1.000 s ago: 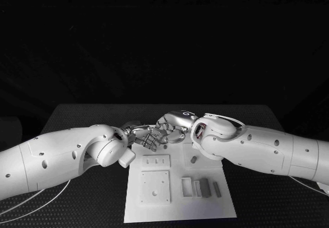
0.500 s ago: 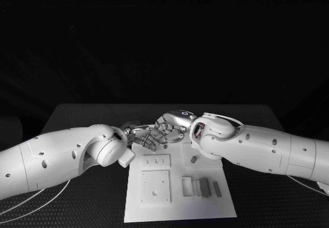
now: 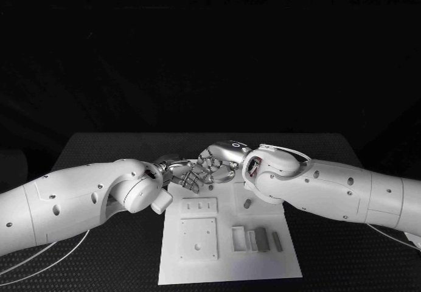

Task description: Assemble the parts on the task board

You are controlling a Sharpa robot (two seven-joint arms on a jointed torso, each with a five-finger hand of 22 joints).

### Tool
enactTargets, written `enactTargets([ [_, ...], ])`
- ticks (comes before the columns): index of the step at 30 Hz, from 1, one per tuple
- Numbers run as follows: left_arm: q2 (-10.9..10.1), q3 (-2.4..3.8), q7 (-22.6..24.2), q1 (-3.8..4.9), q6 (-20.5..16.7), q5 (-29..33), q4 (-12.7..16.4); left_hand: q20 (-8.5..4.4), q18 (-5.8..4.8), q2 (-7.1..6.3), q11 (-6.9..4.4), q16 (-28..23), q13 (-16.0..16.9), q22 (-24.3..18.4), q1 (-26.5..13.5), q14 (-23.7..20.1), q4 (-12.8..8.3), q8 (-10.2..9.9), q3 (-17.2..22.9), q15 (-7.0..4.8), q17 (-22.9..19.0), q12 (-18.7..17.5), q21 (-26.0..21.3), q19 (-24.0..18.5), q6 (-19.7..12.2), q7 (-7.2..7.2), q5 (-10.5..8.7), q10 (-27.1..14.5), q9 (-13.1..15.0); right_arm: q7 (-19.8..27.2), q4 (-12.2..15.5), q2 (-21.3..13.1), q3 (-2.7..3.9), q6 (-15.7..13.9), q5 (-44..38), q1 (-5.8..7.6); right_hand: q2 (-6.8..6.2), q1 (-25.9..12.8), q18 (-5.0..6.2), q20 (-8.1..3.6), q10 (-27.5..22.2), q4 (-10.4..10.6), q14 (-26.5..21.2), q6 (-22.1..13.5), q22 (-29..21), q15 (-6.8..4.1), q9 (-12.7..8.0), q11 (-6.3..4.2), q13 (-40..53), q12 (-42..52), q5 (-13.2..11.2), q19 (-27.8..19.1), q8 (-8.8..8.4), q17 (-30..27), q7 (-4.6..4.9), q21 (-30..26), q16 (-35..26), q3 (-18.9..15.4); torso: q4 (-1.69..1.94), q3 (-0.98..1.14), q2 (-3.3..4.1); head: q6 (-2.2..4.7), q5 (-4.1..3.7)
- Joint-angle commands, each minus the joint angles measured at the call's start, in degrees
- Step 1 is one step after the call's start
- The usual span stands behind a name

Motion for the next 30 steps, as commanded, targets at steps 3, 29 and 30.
enactTargets([
  [3, 0.0, 0.15, 1.2, 0.13, 1.4, -0.3, 0.4, -0.62, -0.51, 0.99, 0.01, 0.2, 0.2, 0.2, 1.1, 0.3, 0.1, 0.2, 0.8, -0.09, 0.3, 0.4, 0.1, 0.0, 3.0, -2.43, 0.2, 0.4, 0.1, -0.3, -0.6, -0.3, -0.08, 1.2, -0.2, -0.15, 0.54, -0.2, 0.76, 0.08, 0.4, 0.1, 0.1, 7.0, 1.0, -0.4, 0.0, -0.18, 0.1, 0.2, 0.0, 0.5, 0.17, 0.1, 1.5, 0.3, 0.3, 0.4, 0.02, -0.03, 0.01, -0.02, -0.09],
  [29, -0.4, 0.15, -0.6, 0.14, 1.5, 0.4, 0.3, -0.62, -1.05, -3.3, 0.89, -1.1, 1.3, 1.2, -2.6, -0.3, 0.7, -1.6, -1.0, 0.28, 1.9, -0.8, -0.2, -1.0, -0.1, -0.86, 0.15, -1.1, -0.5, 0.0, -0.4, -0.8, -0.07, 0.8, 1.5, -0.3, 0.56, -0.2, 0.76, 0.05, 0.4, 0.1, 0.1, 7.0, 1.0, -0.41, 0.0, -0.2, 0.1, 0.3, 0.0, 0.5, 0.17, 0.1, 1.48, 0.3, 0.4, 0.5, -0.02, 0.01, 0.0, -0.13, 0.08],
  [30, -0.4, 0.15, -0.6, 0.14, 1.3, 0.5, 0.4, -0.61, -1.04, -3.74, 0.92, -1.2, 1.4, 1.3, -3.1, -0.3, 0.6, -1.7, -1.7, 0.29, 2.0, -0.8, -0.3, -1.1, -0.4, -0.73, 0.15, -1.2, -0.5, 0.0, -0.4, -0.8, -0.07, 0.8, 1.5, -0.31, 0.56, -0.2, 0.76, 0.05, 0.4, 0.1, 0.1, 7.0, 1.0, -0.42, 0.0, -0.2, 0.1, 0.3, 0.0, 0.5, 0.17, 0.1, 1.48, 0.3, 0.4, 0.5, -0.01, 0.01, 0.01, -0.14, 0.11],
])
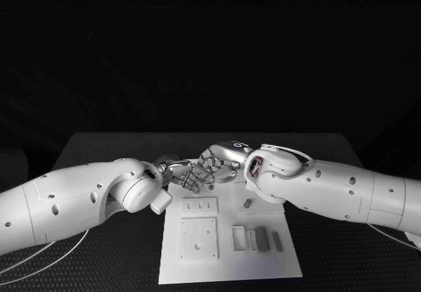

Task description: Assemble the parts on the task board

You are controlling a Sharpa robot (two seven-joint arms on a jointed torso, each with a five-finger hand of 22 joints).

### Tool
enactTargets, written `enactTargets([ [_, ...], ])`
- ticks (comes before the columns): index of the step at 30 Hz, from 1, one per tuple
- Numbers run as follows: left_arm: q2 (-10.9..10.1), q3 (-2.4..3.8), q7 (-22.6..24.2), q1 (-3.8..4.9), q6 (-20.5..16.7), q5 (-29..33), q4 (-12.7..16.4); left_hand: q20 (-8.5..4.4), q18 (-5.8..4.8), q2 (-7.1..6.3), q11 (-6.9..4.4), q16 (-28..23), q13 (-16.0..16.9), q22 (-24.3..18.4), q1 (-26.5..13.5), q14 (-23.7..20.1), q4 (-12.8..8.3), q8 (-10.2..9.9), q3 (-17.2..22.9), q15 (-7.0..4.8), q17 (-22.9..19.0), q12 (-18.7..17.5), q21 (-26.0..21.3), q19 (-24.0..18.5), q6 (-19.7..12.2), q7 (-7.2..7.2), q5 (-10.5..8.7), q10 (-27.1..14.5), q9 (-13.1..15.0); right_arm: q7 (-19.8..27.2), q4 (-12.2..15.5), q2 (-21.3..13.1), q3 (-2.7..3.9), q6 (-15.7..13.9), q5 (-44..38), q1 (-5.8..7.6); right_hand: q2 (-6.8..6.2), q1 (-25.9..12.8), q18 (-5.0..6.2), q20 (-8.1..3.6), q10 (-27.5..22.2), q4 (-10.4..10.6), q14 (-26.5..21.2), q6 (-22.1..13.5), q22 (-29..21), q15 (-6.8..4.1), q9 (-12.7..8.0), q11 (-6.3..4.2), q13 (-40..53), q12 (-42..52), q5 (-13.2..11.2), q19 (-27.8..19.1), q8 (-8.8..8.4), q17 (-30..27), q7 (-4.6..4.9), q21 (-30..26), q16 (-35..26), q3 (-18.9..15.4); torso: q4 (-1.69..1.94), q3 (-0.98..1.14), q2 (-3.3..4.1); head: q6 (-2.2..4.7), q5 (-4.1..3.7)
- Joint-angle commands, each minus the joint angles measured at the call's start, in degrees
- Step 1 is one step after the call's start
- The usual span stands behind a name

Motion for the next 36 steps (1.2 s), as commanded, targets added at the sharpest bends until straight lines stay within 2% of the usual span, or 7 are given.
enactTargets([
  [1, -0.1, 0.09, -0.1, 0.12, 0.2, 0.7, 0.3, -0.02, -0.59, -1.98, 0.15, -0.4, 0.2, 0.2, -1.7, -0.3, -0.1, -0.7, -1.7, 0.29, 0.2, -0.3, -0.3, -0.4, -0.9, 0.05, 0.14, -0.5, -0.2, -1.0, -0.4, -0.3, -0.09, 0.8, 0.1, -0.14, 0.5, 0.1, 0.77, 0.04, 0.3, -0.1, 0.1, 6.3, 1.0, -0.42, 0.3, -0.01, 0.1, 0.3, 0.2, 0.5, 0.37, 0.1, 2.2, 0.3, 0.4, 0.3, -0.02, 0.0, 0.03, -0.04, 0.04],
  [11, -0.2, 0.09, -0.5, 0.12, 0.4, 0.8, 0.4, 0.03, -0.34, -5.02, 0.58, -1.2, 0.8, 0.4, -6.0, -0.4, 0.2, -1.8, -5.9, 0.31, 0.8, -0.8, -0.7, -0.8, -3.4, 0.89, 0.16, -1.4, -0.6, -1.1, -0.4, -0.3, -0.09, 0.7, 0.1, -0.15, 0.5, 0.1, 0.77, 0.03, 0.3, -0.1, 0.2, 6.4, 1.1, -0.43, 0.3, -0.02, 0.1, 0.3, 0.2, 0.5, 0.39, 0.1, 2.18, 0.3, 0.4, 0.4, -0.01, 0.0, 0.04, -0.21, -0.05],
  [17, -0.5, 0.09, -1.1, 0.12, 0.8, 0.0, 0.3, -0.03, -0.18, -5.43, 0.44, -1.4, 1.1, 0.4, -7.0, -0.2, 0.5, -1.3, -6.4, 0.23, 1.0, -0.8, -0.8, -0.7, -2.8, 0.63, 0.16, -1.3, -0.3, -1.2, -0.5, -0.5, -0.08, 0.8, -0.1, -0.17, 0.48, 0.1, 0.77, 0.01, 0.3, -0.1, 0.2, 6.4, 1.1, -0.44, 0.3, -0.04, 0.1, 0.3, 0.2, 0.6, 0.4, 0.1, 2.17, 0.3, 0.4, 0.4, 0.03, -0.03, 0.03, -0.23, -0.14],
  [20, -0.5, 0.09, -0.9, 0.12, 1.2, -0.1, 0.4, -0.09, -0.09, -5.09, 0.18, -1.4, 1.5, 0.5, -7.1, 0.1, 0.5, -0.4, -6.4, 0.1, 1.3, -0.7, -0.8, -0.5, -1.3, 0.02, 0.17, -1.0, 0.1, -1.2, -0.7, -0.3, -0.08, 0.8, -0.2, -0.17, 0.47, 0.1, 0.77, 0.0, 0.3, -0.1, 0.2, 6.4, 1.1, -0.45, 0.3, -0.04, 0.1, 0.3, 0.2, 0.6, 0.41, 0.1, 2.16, 0.3, 0.4, 0.4, 0.03, -0.04, 0.02, -0.23, -0.14],
  [25, -0.3, 0.09, -0.8, 0.12, 1.6, -0.3, 0.5, -0.18, -0.11, -3.32, -0.13, -1.5, 2.0, 0.7, -5.6, 0.5, -0.3, 0.6, -5.7, -0.06, 1.8, -0.5, -0.9, -0.4, 0.2, -0.71, 0.18, -0.6, 0.6, -1.1, -0.8, 0.2, -0.08, 0.9, -0.2, -0.31, 0.45, 0.1, 0.77, 0.0, 0.3, -0.1, 0.2, 6.4, 1.1, -0.45, 0.3, -0.05, 0.1, 0.3, 0.2, 0.6, 0.4, 0.1, 2.16, 0.3, 0.4, 0.4, 0.08, -0.01, 0.02, -0.37, -0.05],
  [31, -0.4, 0.09, -0.5, 0.12, 0.8, 0.7, 0.4, -0.23, -0.24, -1.53, -0.33, -1.7, 2.4, 0.8, -4.2, 0.6, -1.3, 0.9, -5.2, -0.12, 2.1, -0.4, -1.0, -0.3, 0.8, -0.98, 0.2, -0.2, 0.9, -1.1, -0.8, 0.3, -0.08, 1.0, -0.2, -0.38, 0.43, 0.1, 0.77, -0.01, 0.3, -0.1, 0.2, 6.4, 1.1, -0.46, 0.3, -0.05, 0.1, 0.3, 0.2, 0.6, 0.4, 0.1, 2.16, 0.3, 0.4, 0.4, 0.0, 0.02, 0.03, -0.4, 0.04],
  [36, -0.3, 0.09, -0.2, 0.13, 0.2, 1.6, 0.4, -0.2, -0.37, -1.0, -0.24, -2.0, 2.5, 0.9, -3.7, 0.5, -1.5, 0.7, -5.4, -0.03, 2.3, -0.5, -1.1, -0.4, 0.5, -0.87, 0.19, -0.4, 0.8, -1.1, -1.0, 0.5, -0.09, 1.2, -0.2, -0.48, 0.41, 0.1, 0.77, -0.02, 0.3, -0.1, 0.2, 6.4, 1.1, -0.46, 0.3, -0.05, 0.1, 0.3, 0.2, 0.6, 0.4, 0.1, 2.16, 0.3, 0.4, 0.4, -0.02, -0.01, 0.03, -0.47, 0.06],
])
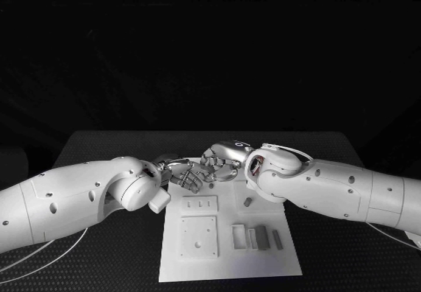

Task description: Assemble the parts on the task board

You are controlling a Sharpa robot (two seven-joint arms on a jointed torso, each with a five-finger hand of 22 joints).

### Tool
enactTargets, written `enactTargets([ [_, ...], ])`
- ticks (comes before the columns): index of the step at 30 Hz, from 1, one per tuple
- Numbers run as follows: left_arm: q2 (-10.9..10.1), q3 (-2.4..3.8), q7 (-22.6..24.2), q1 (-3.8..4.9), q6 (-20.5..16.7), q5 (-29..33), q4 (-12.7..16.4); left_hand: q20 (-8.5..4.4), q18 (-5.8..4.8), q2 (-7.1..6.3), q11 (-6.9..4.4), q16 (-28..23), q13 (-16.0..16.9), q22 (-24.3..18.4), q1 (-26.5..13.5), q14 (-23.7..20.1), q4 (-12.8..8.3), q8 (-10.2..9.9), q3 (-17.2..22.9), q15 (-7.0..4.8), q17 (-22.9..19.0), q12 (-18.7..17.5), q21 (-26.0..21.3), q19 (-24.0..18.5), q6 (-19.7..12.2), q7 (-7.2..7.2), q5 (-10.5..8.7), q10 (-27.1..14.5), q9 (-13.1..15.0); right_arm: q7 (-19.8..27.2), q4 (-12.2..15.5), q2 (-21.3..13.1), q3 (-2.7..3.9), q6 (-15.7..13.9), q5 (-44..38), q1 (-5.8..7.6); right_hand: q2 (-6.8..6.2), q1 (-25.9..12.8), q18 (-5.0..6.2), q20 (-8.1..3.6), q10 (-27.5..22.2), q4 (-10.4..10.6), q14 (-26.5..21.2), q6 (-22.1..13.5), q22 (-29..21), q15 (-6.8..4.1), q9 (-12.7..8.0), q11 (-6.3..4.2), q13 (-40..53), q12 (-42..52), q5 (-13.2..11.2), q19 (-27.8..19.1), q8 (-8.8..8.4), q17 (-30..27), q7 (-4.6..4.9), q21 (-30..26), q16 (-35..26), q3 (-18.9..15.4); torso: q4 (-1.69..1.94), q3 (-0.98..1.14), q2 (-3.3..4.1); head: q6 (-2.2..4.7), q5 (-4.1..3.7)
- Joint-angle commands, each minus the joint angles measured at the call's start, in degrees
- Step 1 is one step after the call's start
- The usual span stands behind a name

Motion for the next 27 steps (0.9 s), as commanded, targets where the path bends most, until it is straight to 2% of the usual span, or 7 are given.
enactTargets([
  [1, 0.2, 0.07, 0.9, 0.08, -0.2, 1.3, 0.1, -0.26, -0.4, 0.61, -0.17, -0.5, 0.1, 0.1, 0.1, 0.4, -0.3, 0.0, 0.0, 0.12, 0.1, 0.0, -0.4, 0.0, 0.0, 0.35, -0.02, -0.1, 0.0, 0.1, -0.1, 0.2, -0.02, 1.0, -0.3, -0.19, 0.3, -0.1, 0.77, -0.02, 0.3, -0.1, 0.1, 6.4, 1.1, -0.32, 0.3, -0.05, 0.1, 0.3, 0.2, 0.6, 0.39, 0.1, 2.16, 0.3, 0.2, 0.4, -0.03, 0.0, 0.0, -0.08, 0.03],
  [9, 0.3, 0.08, 0.6, 0.08, -0.6, 1.9, 0.1, -0.18, -0.49, 1.79, 0.0, -1.0, 0.2, 0.2, 0.7, 0.2, -0.3, -0.3, -0.2, 0.24, 0.3, -0.3, -0.6, -0.2, -0.3, 0.54, -0.02, -0.4, -0.1, 0.1, 0.3, 0.6, -0.02, 1.0, -0.4, -0.71, 0.21, -0.1, 0.77, -0.03, 0.3, -0.1, 0.1, 6.4, 1.1, -0.33, 0.3, -0.05, 0.1, 0.3, 0.2, 0.6, 0.35, 0.1, 2.17, 0.3, 0.2, 0.4, -0.03, 0.02, 0.01, -0.16, 0.11],
  [16, 0.8, 0.08, -1.3, 0.08, -0.5, 1.4, -0.1, -0.08, -0.54, 1.32, 0.19, -1.4, 0.3, 0.3, -0.4, 0.2, 0.0, -0.7, -1.2, 0.38, 0.5, -0.6, -0.9, -0.3, -0.9, 0.87, -0.02, -0.7, -0.3, -0.1, 0.6, 0.6, -0.02, 0.8, -0.9, -0.75, 0.19, -0.1, 0.77, -0.04, 0.3, -0.2, 0.1, 6.4, 1.1, -0.33, 0.3, -0.05, 0.1, 0.3, 0.2, 0.6, 0.34, 0.1, 2.17, 0.3, 0.2, 0.4, -0.04, 0.01, -0.02, -0.2, 0.21],
  [27, 1.2, 0.07, -2.7, 0.08, -1.9, 0.2, 0.0, -0.29, -0.33, 1.4, -0.19, -1.5, 0.7, 0.5, -0.6, 0.8, 0.1, -0.3, -1.2, 0.1, 0.9, -0.4, -0.8, 0.1, 0.1, 0.39, -0.01, 0.0, -0.1, -1.3, 1.0, 0.9, -0.02, 1.1, -2.2, -0.78, 0.12, -0.1, 0.77, -0.06, 0.4, -0.2, 0.1, 6.4, 1.1, -0.34, 0.3, -0.06, 0.1, 0.3, 0.2, 0.6, 0.33, 0.1, 2.16, 0.4, 0.2, 0.4, -0.04, -0.04, -0.03, -0.34, 0.04],
])
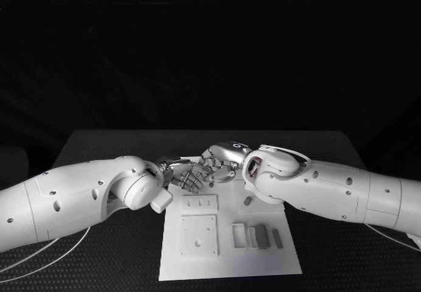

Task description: Assemble the parts on the task board

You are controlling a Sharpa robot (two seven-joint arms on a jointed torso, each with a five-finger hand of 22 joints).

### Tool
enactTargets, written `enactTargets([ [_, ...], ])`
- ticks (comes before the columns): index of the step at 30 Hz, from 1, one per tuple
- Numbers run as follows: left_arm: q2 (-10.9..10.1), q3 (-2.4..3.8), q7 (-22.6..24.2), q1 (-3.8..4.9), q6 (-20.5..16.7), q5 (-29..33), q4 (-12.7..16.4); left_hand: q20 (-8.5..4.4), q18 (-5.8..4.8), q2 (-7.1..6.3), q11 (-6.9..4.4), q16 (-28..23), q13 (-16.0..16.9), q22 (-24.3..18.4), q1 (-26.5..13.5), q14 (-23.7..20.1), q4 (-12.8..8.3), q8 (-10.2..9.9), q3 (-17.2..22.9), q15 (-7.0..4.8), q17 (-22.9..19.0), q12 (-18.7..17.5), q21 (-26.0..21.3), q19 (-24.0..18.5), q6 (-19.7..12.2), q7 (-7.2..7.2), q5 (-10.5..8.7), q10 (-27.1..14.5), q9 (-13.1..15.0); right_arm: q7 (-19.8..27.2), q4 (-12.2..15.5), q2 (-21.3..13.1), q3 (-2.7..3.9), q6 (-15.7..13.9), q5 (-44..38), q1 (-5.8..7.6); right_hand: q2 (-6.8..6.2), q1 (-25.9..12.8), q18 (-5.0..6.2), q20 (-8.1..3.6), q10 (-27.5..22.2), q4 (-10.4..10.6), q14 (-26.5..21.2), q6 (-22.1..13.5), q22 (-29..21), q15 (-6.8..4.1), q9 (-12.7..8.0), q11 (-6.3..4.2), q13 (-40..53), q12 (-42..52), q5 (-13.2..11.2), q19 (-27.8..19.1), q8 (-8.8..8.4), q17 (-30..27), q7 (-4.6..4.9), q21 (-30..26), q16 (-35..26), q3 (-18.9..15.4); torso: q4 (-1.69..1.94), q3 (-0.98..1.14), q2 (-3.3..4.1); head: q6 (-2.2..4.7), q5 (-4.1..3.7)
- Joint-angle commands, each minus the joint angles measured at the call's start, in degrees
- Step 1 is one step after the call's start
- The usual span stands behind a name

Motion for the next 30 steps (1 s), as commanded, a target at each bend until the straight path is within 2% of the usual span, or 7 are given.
enactTargets([
  [1, 0.4, 0.18, -0.1, 0.17, -1.3, -0.7, 0.3, -0.31, -0.32, 0.23, -0.27, -0.2, 0.1, 0.1, -0.2, 0.4, 0.0, 0.2, 0.0, -0.01, 0.1, -0.1, -0.3, 0.1, 0.3, -0.04, 0.01, 0.1, 0.1, -0.4, 0.5, 0.3, -0.09, 1.1, -1.6, -0.18, 0.44, -0.1, 0.77, 0.16, 0.4, 0.0, 0.1, 6.4, 1.1, -0.37, 0.3, -0.06, 0.1, 0.3, 0.2, 0.4, 0.32, 0.1, 2.16, 0.4, 0.2, 0.2, 0.01, -0.05, -0.03, -0.04, -0.06],
  [7, 0.6, 0.19, -0.5, 0.17, -2.0, -0.8, 0.3, -0.35, -0.31, 0.65, -0.33, -0.2, 0.2, 0.1, -0.1, 0.6, 0.0, 0.3, 0.1, -0.06, 0.2, -0.1, -0.3, 0.2, 0.5, -0.11, 0.01, 0.2, 0.1, -1.1, 0.9, 0.4, -0.09, 1.5, -2.3, -0.18, 0.36, -0.1, 0.77, 0.14, 0.4, 0.0, 0.1, 6.4, 1.1, -0.38, 0.3, -0.06, 0.1, 0.3, 0.2, 0.4, 0.32, 0.1, 2.15, 0.4, 0.2, 0.2, 0.04, -0.04, -0.05, -0.16, -0.12],
  [11, 0.6, 0.19, -0.3, 0.17, -2.4, -0.9, 0.4, -0.41, -0.31, 1.65, -0.46, -0.4, 0.3, 0.2, 0.7, 0.7, -0.4, 0.4, 0.6, -0.15, 0.4, -0.1, -0.3, 0.3, 0.9, -0.3, 0.03, 0.5, 0.1, -1.4, 0.8, 0.5, -0.1, 2.1, -2.5, -0.18, 0.34, 0.0, 0.77, 0.14, 0.4, 0.0, 0.1, 6.4, 1.1, -0.38, 0.3, -0.07, 0.1, 0.3, 0.2, 0.4, 0.31, 0.1, 2.15, 0.4, 0.2, 0.2, 0.04, -0.05, -0.06, -0.19, -0.19],
  [14, 0.6, 0.19, -0.3, 0.17, -2.5, -1.1, 0.6, -0.47, -0.33, 1.88, -0.59, -0.5, 0.6, 0.4, 2.4, 1.0, -0.2, 0.6, 2.4, -0.22, 0.6, 0.0, -0.3, 0.6, 1.4, -0.48, -0.04, 0.9, 0.2, -1.6, 0.6, 0.5, -0.1, 2.6, -2.6, -0.18, 0.32, 0.0, 0.77, 0.13, 0.4, 0.0, 0.1, 6.4, 1.1, -0.38, 0.3, -0.07, 0.1, 0.3, 0.2, 0.4, 0.31, 0.1, 2.15, 0.4, 0.2, 0.2, 0.03, -0.09, -0.05, -0.24, -0.22],
  [18, 0.4, 0.19, -0.3, 0.17, -2.7, -1.7, 0.7, -0.6, -0.43, 2.9, -1.18, -0.3, 1.0, 0.6, 5.3, 1.7, -0.4, 1.4, 5.4, -0.51, 1.1, 0.5, -0.2, 0.9, 2.8, -1.15, -0.04, 2.2, 0.6, -1.9, 0.1, 0.5, -0.1, 2.9, -2.7, -0.18, 0.32, 0.0, 0.77, 0.13, 0.4, 0.0, 0.1, 6.4, 1.1, -0.39, 0.3, -0.07, 0.1, 0.3, 0.3, 0.4, 0.3, 0.1, 2.15, 0.4, 0.2, 0.3, 0.01, -0.07, -0.01, -0.31, -0.18],
  [22, 0.2, 0.19, -0.4, 0.17, -2.1, -2.1, 0.7, -0.79, -0.52, 2.98, -1.41, -0.2, 1.4, 0.9, 6.2, 2.3, -0.4, 1.6, 6.8, -0.7, 1.6, 0.7, -0.1, 1.3, 3.4, -1.46, -0.05, 2.8, 0.7, -2.0, -0.3, 0.6, -0.1, 2.9, -2.8, -0.18, 0.31, -0.1, 0.77, 0.12, 0.4, 0.0, 0.1, 6.4, 1.1, -0.39, 0.3, -0.07, 0.1, 0.3, 0.2, 0.4, 0.29, 0.1, 2.16, 0.4, 0.2, 0.3, 0.03, -0.05, -0.04, -0.33, -0.13],
  [30, 0.1, 0.19, -0.6, 0.15, -1.3, -2.6, 0.8, -1.23, -0.63, 3.0, -1.9, 0.2, 2.1, 1.4, 5.6, 3.1, -0.2, 2.1, 7.2, -1.11, 2.7, 1.2, 0.2, 2.1, 4.5, -1.91, -0.06, 3.9, 1.0, -2.0, -0.7, 0.6, -0.1, 3.2, -2.9, -0.22, 0.31, -0.1, 0.77, 0.12, 0.4, 0.0, 0.1, 6.4, 1.1, -0.39, 0.3, -0.06, 0.1, 0.3, 0.3, 0.4, 0.28, 0.1, 2.16, 0.4, 0.2, 0.3, 0.1, -0.07, -0.04, -0.45, -0.18],
])
